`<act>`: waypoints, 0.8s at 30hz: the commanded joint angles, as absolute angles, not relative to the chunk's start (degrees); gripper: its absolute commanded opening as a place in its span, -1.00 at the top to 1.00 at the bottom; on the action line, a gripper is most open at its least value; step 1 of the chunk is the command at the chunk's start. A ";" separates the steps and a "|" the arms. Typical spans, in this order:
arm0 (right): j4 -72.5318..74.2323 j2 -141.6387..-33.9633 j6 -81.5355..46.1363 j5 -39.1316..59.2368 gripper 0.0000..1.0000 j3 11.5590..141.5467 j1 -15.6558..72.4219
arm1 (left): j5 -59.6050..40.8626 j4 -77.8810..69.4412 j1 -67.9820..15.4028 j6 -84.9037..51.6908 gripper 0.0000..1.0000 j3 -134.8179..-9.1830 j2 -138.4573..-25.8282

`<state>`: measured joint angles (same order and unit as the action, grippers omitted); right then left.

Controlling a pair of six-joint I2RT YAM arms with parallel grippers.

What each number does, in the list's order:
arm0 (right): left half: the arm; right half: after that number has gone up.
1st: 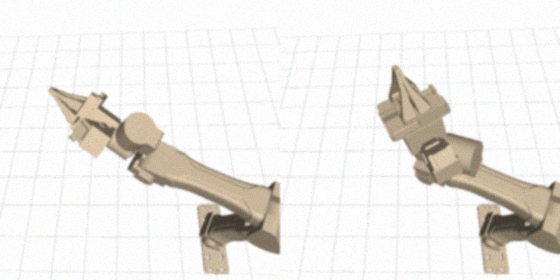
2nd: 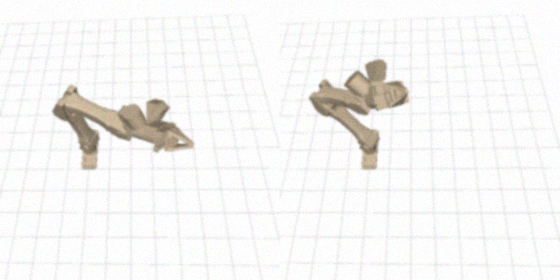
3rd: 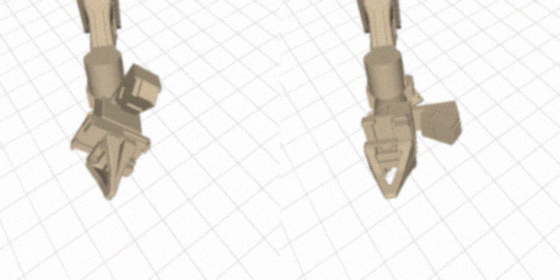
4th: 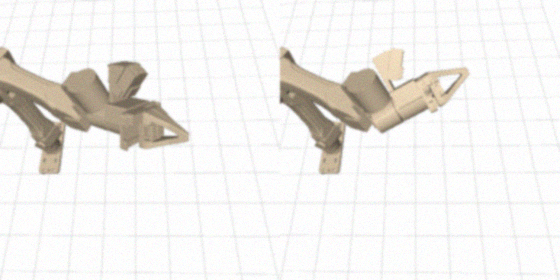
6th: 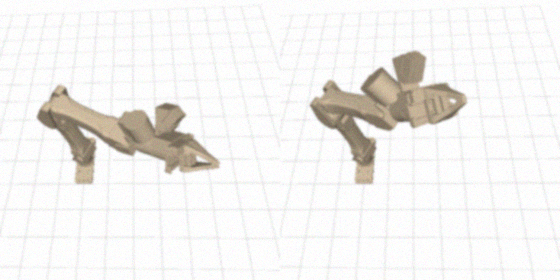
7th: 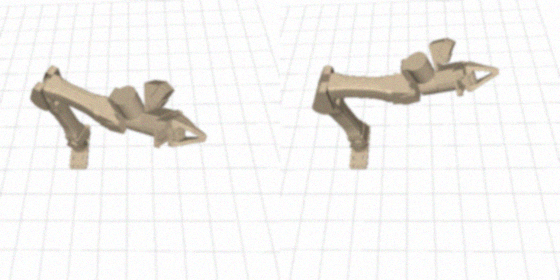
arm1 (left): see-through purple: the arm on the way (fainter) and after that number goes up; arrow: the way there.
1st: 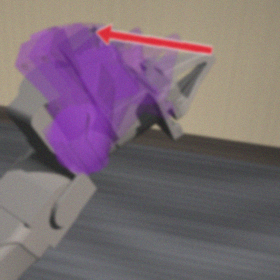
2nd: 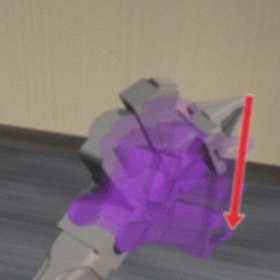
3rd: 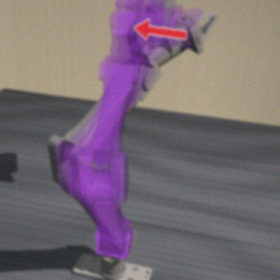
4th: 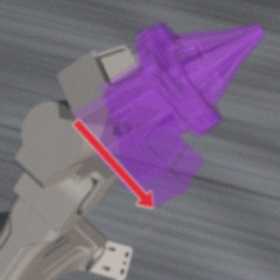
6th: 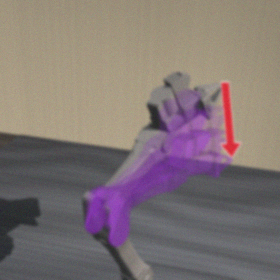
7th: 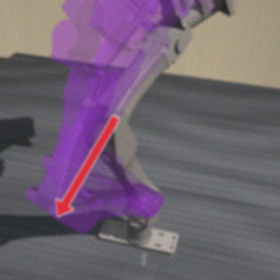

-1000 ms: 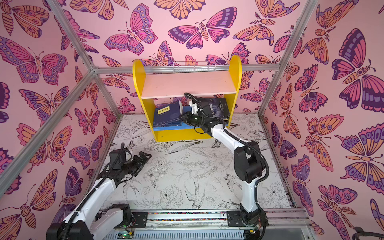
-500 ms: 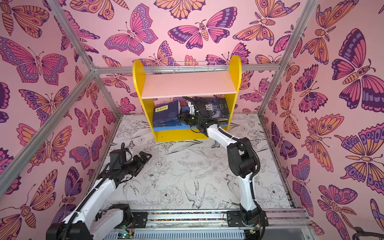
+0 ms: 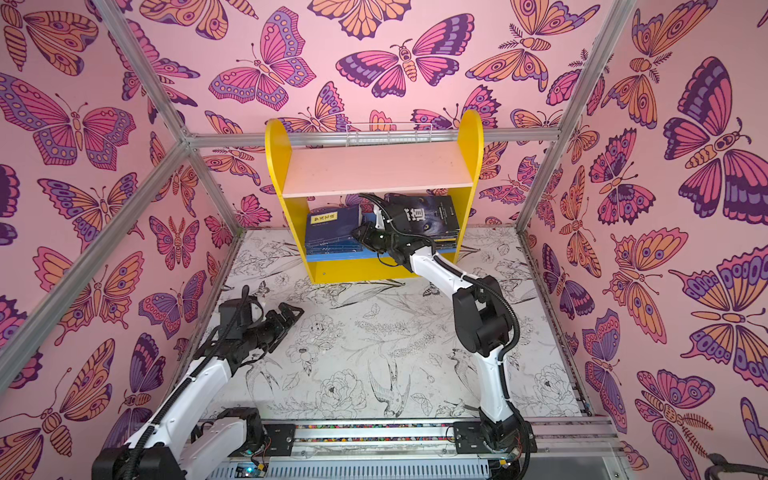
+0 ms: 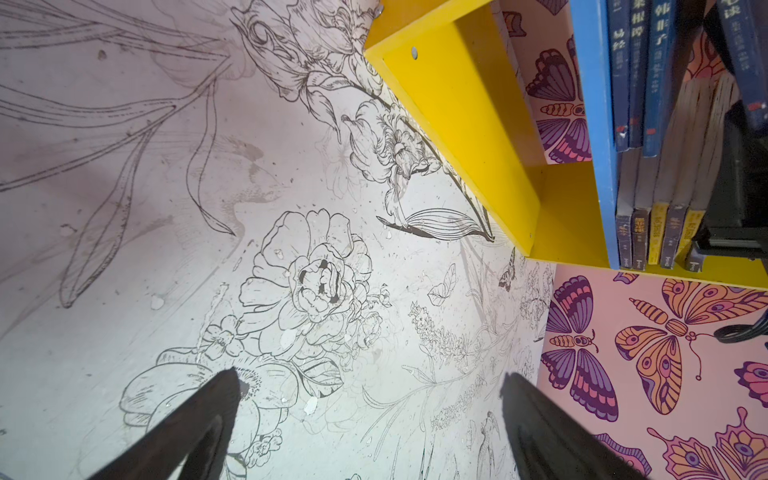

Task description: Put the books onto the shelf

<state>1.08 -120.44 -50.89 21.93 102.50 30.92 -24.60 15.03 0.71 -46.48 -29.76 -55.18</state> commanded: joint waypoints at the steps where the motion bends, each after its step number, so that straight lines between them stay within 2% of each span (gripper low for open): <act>1: -5.32 -120.85 -46.32 18.12 0.18 106.32 31.55 | -25.63 15.43 0.44 -45.69 -0.99 -29.45 -54.40; 4: -8.98 -121.07 -42.89 16.28 0.01 108.59 31.57 | -25.67 15.45 0.44 -45.70 -0.99 -29.60 -54.30; 9: -16.42 -121.98 -36.79 12.18 -0.15 113.61 31.55 | -25.79 15.47 0.44 -45.88 -0.99 -29.71 -53.99; 18: -21.20 -121.44 -30.37 10.99 -0.19 115.70 31.55 | -25.95 15.52 0.44 -45.97 -0.99 -29.96 -53.79; 24: -20.39 -116.99 -25.24 15.01 -0.18 108.98 32.12 | -26.00 15.55 0.50 -45.28 -0.99 -30.21 -53.53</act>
